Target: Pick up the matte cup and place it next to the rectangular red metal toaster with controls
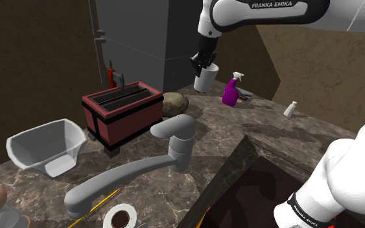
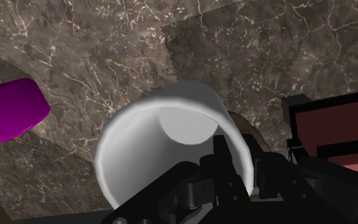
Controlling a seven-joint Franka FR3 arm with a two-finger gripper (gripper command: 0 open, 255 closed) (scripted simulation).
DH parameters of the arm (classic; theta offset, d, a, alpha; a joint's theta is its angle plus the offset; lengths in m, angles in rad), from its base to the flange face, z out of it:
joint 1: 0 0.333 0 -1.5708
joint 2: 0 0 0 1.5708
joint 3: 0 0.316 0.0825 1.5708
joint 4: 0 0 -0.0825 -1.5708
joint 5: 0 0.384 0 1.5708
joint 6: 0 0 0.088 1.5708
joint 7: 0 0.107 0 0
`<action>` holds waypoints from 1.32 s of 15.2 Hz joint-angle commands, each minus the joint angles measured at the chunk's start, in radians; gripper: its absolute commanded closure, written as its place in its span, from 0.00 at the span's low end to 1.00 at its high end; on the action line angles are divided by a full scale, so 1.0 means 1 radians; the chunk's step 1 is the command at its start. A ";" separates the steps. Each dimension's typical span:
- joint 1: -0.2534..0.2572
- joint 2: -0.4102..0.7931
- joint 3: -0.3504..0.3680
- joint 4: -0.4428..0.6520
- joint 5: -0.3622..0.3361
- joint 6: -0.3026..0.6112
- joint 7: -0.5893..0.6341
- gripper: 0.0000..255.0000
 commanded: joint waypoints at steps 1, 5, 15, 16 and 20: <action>0.000 0.000 0.000 -0.028 -0.001 0.028 0.005 1.00; -0.001 -0.001 -0.001 -0.082 -0.004 0.081 0.012 1.00; -0.003 0.012 -0.003 -0.201 -0.013 0.212 0.032 1.00; -0.003 0.014 -0.003 -0.212 -0.014 0.225 0.034 1.00; -0.004 0.026 -0.004 -0.252 -0.018 0.277 0.042 1.00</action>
